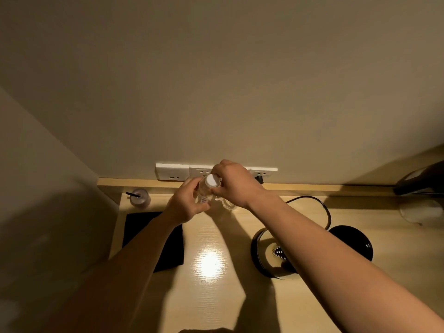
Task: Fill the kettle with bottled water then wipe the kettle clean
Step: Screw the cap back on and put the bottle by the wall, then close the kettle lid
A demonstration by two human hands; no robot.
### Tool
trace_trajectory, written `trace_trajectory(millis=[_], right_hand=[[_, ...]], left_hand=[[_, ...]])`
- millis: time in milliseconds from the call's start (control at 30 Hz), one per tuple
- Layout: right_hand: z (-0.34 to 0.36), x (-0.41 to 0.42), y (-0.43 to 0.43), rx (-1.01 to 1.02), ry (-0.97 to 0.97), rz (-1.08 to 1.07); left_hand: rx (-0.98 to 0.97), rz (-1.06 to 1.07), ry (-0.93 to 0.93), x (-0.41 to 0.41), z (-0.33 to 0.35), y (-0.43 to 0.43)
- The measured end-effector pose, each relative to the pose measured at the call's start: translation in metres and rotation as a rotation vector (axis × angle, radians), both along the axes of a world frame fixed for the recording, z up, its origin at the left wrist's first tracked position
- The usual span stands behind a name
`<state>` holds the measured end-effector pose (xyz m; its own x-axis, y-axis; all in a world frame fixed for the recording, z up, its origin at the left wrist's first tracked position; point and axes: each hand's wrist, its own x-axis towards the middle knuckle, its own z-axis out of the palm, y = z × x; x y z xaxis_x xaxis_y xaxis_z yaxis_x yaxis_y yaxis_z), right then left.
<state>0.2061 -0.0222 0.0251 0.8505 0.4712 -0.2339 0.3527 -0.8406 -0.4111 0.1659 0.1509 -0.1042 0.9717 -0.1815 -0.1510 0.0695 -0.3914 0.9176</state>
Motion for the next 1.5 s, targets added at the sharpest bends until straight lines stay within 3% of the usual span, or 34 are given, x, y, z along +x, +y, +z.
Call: trace_trajectory(millis=[300,667,867,1067,1200,1333,1500], right_hand=[[-0.013,-0.002,0.009,-0.064,0.023,0.021],[0.0,-0.009,-0.004,-0.069,0.04,-0.042],[0.051,-0.035,-0.062,0.165,-0.037,-0.198],[0.08,-0.1,-0.182,0.277,-0.246,-0.526],[0.063,-0.146,-0.244,0.27,-0.256,-0.773],[0.036,-0.176,-0.271,0.396,-0.048,-0.924],[0.024,-0.196,-0.264,0.679,0.073,-0.919]], left_hand=[[0.063,0.054,-0.083,-0.002,-0.02,-0.004],[0.059,0.117,-0.056,-0.01,-0.017,-0.008],[0.133,0.217,-0.058,-0.04,0.0,-0.003],[-0.026,0.406,0.027,-0.097,0.025,-0.028],[-0.173,0.171,0.244,-0.112,0.042,-0.081],[-0.232,-0.066,0.323,-0.117,0.045,-0.14],[-0.298,-0.05,0.359,-0.12,0.056,-0.183]])
